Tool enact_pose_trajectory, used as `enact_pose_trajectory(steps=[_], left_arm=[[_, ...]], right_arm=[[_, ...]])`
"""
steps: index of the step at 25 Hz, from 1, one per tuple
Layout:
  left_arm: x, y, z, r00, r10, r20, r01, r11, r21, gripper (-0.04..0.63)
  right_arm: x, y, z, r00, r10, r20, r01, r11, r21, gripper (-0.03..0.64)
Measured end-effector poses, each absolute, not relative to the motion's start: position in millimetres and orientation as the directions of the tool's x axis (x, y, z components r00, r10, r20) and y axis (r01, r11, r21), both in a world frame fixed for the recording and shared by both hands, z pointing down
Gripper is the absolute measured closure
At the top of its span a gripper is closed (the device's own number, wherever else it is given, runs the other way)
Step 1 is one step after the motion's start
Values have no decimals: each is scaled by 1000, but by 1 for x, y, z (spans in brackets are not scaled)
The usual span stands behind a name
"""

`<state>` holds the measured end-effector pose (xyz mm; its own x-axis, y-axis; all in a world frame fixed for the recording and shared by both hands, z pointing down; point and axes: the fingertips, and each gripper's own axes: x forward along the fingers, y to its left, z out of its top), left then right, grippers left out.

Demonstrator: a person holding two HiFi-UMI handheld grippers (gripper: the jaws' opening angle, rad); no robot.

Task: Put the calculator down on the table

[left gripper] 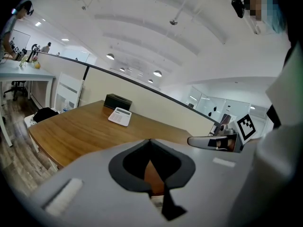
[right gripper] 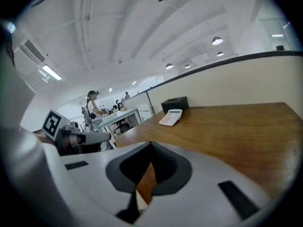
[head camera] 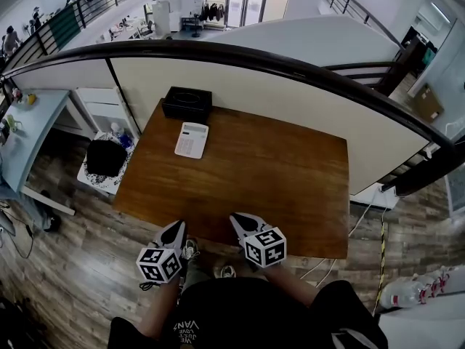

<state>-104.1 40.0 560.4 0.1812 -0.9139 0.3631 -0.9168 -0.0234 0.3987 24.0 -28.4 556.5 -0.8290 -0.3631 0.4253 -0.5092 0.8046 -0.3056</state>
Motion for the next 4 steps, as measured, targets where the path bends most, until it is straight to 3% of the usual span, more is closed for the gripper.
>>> enact_pose_trajectory(steps=[4], left_arm=[[-103,39,560,185,-914,361,-916,-27,400,583]], right_arm=[[24,-29,555,-830,-364,423,-509,804,-308,603]])
